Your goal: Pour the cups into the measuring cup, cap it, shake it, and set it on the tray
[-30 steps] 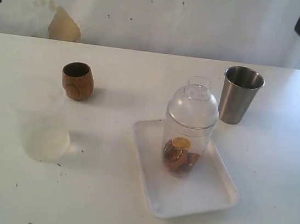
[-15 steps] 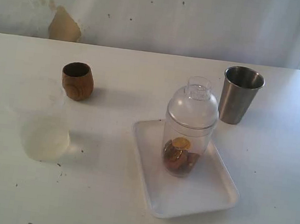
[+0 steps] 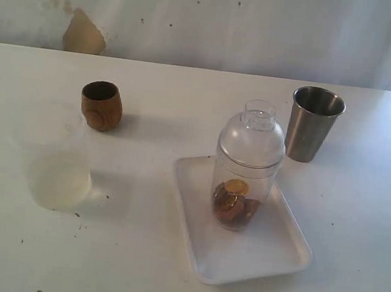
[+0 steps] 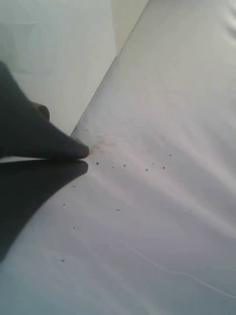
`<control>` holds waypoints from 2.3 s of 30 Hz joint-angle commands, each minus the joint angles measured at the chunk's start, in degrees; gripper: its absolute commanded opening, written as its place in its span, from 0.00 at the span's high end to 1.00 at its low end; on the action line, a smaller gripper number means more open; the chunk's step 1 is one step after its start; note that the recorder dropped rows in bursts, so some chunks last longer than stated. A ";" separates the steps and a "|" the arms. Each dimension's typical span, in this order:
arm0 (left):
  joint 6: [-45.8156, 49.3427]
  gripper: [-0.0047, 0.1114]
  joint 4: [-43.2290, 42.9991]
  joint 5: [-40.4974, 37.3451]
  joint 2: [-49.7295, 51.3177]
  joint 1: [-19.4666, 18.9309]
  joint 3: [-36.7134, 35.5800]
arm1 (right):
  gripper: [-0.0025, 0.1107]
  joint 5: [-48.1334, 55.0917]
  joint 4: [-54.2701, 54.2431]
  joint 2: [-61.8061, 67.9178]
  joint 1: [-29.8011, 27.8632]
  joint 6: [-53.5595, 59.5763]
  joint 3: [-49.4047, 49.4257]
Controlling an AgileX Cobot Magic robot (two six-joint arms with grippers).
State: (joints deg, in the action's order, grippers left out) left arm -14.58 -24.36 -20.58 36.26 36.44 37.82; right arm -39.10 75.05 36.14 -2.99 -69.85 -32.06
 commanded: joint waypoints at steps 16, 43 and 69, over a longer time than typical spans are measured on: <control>5.86 0.96 1.85 32.66 -12.45 -21.35 -30.21 | 0.98 0.20 0.17 -0.28 -0.47 -0.43 0.17; 9.49 0.96 16.50 7.03 -36.26 -38.10 -37.82 | 0.98 0.23 0.17 -0.28 -0.47 -0.43 0.17; 13.42 0.96 21.73 7.20 -36.26 -38.10 -37.82 | 0.98 0.34 0.17 -0.28 -0.47 -0.43 0.17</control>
State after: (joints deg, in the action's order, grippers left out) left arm -1.33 -3.10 -13.30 0.31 -1.64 0.26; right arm -38.97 75.05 36.14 -2.99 -69.98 -32.06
